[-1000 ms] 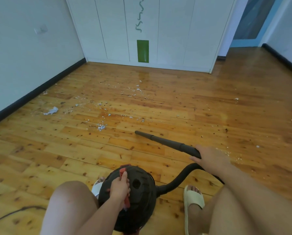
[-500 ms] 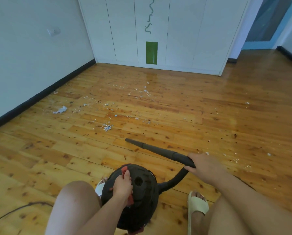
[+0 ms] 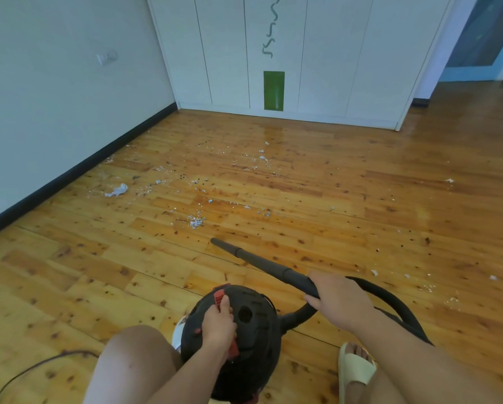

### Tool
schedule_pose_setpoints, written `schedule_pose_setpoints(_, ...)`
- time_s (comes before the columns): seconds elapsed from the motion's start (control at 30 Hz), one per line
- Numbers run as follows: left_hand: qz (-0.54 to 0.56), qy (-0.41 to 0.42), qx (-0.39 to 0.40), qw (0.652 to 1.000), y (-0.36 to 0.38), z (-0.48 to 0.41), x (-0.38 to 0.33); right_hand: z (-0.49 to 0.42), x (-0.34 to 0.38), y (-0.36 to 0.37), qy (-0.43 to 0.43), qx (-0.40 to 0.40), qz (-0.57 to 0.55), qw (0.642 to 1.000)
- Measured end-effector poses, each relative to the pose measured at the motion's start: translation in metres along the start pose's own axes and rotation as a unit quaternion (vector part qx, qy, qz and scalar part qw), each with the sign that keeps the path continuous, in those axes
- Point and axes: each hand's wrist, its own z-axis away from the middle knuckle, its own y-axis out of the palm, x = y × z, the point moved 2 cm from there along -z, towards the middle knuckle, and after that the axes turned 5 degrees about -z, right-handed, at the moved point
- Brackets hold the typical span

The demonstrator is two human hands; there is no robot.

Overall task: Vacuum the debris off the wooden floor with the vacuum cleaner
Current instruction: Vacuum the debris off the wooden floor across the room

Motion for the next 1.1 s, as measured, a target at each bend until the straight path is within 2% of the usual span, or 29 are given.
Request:
schedule_pose_setpoints(0.2, -0.113, 0.052, -0.092, 0.988, 0.006, 0.001, -0.010, -0.020, 0.006, 0.009, -0.001, -0.010, -0.004, 1.000)
schedule_pose_setpoints(0.3, -0.140, 0.051, -0.118, 0.982, 0.010, -0.001, -0.016, -0.031, 0.008, 0.012, -0.007, -0.023, -0.018, 1.000)
schedule_pose_setpoints(0.53, -0.143, 0.049, -0.145, 0.978, 0.010, -0.021, -0.029, -0.055, 0.008, 0.009, -0.009, -0.012, -0.031, 0.999)
schedule_pose_setpoints(1.1, -0.131, 0.032, -0.143, 0.981, 0.015, -0.031, -0.041, -0.076, 0.034, 0.013, -0.008, -0.018, -0.046, 0.999)
